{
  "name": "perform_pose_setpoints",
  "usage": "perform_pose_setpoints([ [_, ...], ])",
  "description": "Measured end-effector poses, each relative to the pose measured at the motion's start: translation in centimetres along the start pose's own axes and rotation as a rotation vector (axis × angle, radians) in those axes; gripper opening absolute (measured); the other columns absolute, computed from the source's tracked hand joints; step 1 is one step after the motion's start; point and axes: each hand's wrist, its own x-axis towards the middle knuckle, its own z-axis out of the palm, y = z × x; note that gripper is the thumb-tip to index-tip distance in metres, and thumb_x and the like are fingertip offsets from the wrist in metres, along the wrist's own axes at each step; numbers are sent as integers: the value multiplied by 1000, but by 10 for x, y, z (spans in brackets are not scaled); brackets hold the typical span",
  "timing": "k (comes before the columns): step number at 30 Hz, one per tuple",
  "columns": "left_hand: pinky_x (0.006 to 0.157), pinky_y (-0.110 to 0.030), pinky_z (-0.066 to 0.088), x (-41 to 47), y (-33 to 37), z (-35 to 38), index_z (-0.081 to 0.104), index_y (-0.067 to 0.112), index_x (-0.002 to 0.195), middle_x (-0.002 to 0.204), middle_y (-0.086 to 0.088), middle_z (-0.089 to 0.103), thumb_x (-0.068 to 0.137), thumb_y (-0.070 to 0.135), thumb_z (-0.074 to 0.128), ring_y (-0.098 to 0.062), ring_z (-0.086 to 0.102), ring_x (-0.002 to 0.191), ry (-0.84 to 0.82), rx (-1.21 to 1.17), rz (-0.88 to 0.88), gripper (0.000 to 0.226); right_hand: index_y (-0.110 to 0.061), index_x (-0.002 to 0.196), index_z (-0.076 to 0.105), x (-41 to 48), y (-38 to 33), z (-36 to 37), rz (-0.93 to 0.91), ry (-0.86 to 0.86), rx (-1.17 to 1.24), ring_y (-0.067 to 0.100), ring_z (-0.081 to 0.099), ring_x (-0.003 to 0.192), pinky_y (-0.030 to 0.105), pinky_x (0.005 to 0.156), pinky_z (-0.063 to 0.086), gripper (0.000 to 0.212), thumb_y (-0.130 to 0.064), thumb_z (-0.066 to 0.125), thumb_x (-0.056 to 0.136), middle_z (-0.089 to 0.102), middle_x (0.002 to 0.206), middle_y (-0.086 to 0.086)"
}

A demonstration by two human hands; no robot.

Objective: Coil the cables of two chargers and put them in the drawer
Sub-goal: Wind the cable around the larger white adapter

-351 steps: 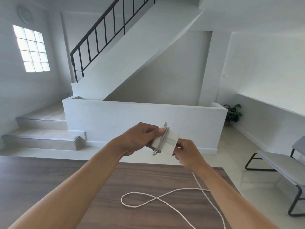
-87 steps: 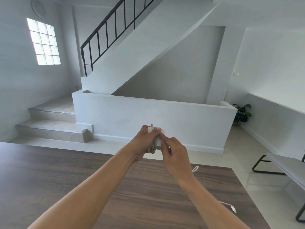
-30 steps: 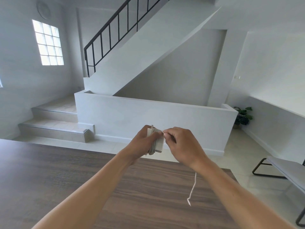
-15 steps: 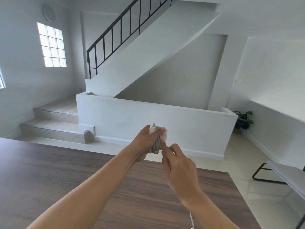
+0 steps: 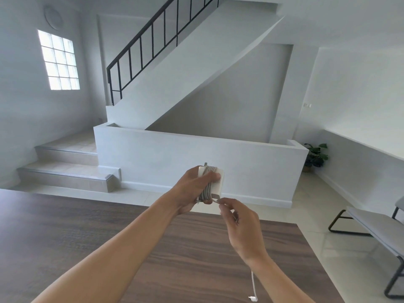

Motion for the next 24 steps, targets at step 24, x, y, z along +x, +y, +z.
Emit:
perform_pose_setpoints([
  [24,55,-25,41,-2,-18,-22,54,19,109,88,1,58,88,28,65,-14,56,74,-102,516,-87,26,-21,84,74,86,-25,-49,157,-497,-288,17,65,82,28,72,49,21,-31,58,92,72,84,-1],
])
